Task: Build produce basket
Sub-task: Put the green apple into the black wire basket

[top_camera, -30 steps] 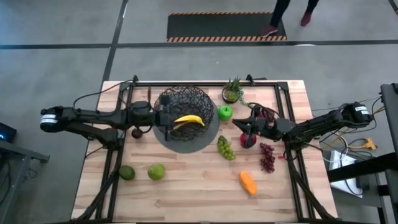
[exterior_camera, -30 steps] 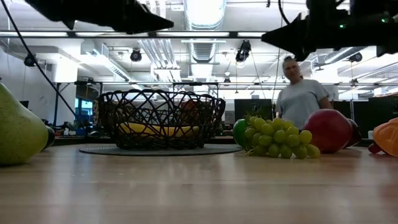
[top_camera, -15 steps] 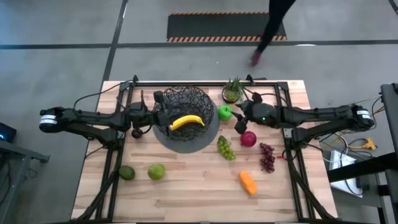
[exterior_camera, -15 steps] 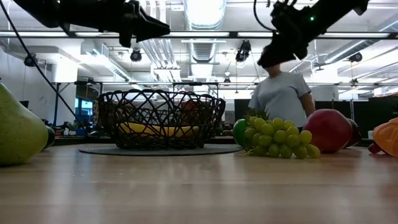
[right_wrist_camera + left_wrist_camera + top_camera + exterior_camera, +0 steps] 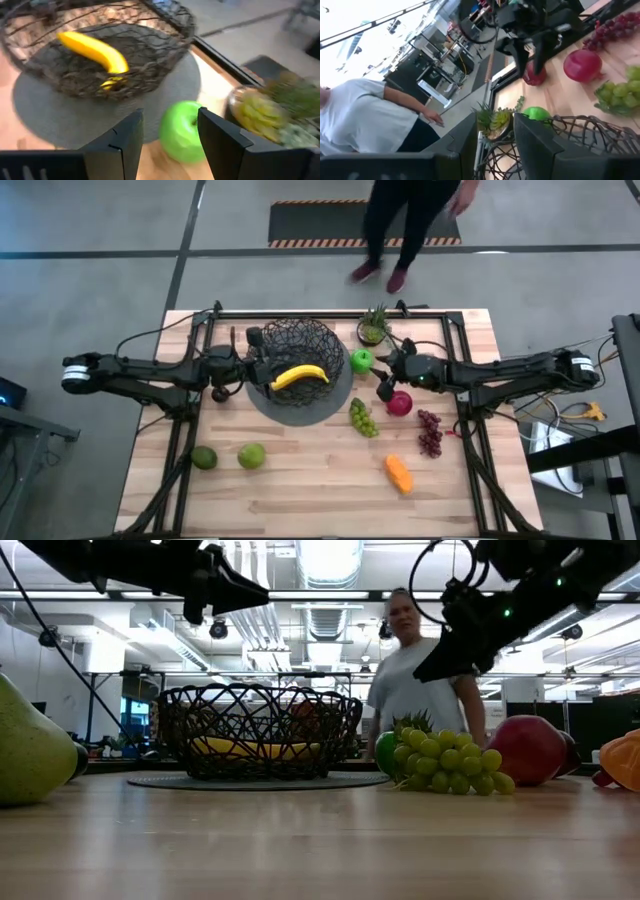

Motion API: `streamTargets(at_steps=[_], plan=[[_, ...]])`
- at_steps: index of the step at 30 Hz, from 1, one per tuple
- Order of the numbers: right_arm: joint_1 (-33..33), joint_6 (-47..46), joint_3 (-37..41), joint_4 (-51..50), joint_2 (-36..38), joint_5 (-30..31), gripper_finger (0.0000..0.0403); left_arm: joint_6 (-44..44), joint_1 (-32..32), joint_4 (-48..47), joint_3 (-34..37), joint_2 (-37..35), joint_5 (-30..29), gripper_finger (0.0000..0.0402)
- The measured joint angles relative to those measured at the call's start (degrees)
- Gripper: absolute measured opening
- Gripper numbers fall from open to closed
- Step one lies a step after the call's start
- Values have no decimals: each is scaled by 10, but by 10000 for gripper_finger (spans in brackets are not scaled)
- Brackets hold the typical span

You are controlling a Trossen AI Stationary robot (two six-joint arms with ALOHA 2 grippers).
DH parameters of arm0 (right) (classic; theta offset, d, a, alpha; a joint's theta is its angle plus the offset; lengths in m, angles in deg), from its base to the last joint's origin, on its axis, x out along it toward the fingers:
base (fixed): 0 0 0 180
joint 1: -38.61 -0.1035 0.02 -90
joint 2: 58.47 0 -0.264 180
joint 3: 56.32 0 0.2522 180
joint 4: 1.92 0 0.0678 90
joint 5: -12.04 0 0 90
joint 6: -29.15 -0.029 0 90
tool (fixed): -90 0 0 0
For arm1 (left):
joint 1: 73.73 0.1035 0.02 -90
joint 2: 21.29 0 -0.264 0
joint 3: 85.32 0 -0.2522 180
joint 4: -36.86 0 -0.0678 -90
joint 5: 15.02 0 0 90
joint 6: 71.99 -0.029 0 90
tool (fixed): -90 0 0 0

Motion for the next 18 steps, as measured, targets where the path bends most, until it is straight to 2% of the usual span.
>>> streamTargets(at_steps=[5,12,18], plan=[[47,42,15,84,-42,-96,151,0,0,0,3,-9,-30,111],[144,94,-46,51,-106,-168,147,3,0,-1,3,-12,-41,111],[166,159,-64,29,-149,-187,170,-1,0,0,3,-12,-43,111]])
